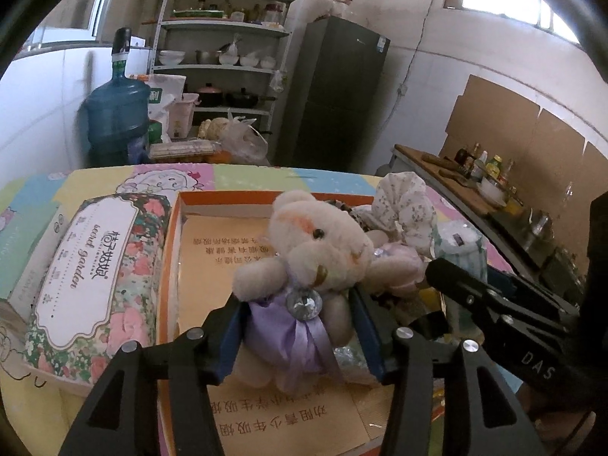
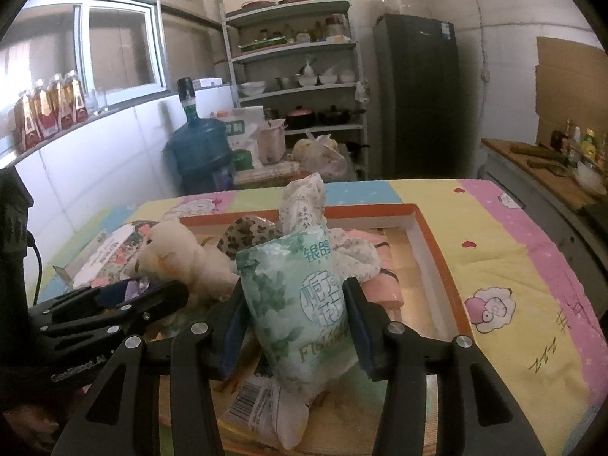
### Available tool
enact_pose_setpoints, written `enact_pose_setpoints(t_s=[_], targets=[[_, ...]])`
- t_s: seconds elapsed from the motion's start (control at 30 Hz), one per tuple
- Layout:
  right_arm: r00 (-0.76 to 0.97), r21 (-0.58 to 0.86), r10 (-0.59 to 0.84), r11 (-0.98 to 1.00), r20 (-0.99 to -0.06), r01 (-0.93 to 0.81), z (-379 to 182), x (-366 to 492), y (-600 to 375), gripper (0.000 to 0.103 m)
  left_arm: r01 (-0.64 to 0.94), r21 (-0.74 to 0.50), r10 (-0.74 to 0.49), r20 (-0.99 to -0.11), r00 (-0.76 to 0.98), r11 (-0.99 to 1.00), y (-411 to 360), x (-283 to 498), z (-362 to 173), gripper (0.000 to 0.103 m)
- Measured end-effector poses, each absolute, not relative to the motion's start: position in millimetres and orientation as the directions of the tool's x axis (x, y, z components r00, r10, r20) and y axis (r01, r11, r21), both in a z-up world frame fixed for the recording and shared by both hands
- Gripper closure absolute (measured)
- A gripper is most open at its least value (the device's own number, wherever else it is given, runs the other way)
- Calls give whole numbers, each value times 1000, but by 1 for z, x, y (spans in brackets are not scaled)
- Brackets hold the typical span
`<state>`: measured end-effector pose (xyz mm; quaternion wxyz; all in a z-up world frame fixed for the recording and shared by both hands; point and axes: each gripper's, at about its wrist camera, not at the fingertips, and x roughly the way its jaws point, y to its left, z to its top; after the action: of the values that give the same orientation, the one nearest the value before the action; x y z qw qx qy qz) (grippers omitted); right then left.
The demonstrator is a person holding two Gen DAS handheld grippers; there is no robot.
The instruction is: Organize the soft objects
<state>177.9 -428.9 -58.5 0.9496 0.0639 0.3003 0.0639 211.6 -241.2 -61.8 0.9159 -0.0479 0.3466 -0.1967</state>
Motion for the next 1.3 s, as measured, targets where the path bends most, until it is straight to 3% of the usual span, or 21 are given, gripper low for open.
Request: enact_pose_setpoints(t_s=[0.13,0.27,0.7,1.3], targets=[[810,173,164,982,-563,-78,-60,176,-430,48,331,-207,-386,-606,696,921,-243,206,-60,43],[811,179,167,981,-561,-79,-59,175,-431,44,328,-185,-372,-583,723,926,-243,198,-55,19],[840,199,170,977,-516,-75,-45,158,-431,35,329,-192,-380,-538,752,925,-229,183,-40,19],[871,205,140,978,-470,-46,-23,126,-419,35,317,-162,-355,-486,798,934,-211,154,-17,19]])
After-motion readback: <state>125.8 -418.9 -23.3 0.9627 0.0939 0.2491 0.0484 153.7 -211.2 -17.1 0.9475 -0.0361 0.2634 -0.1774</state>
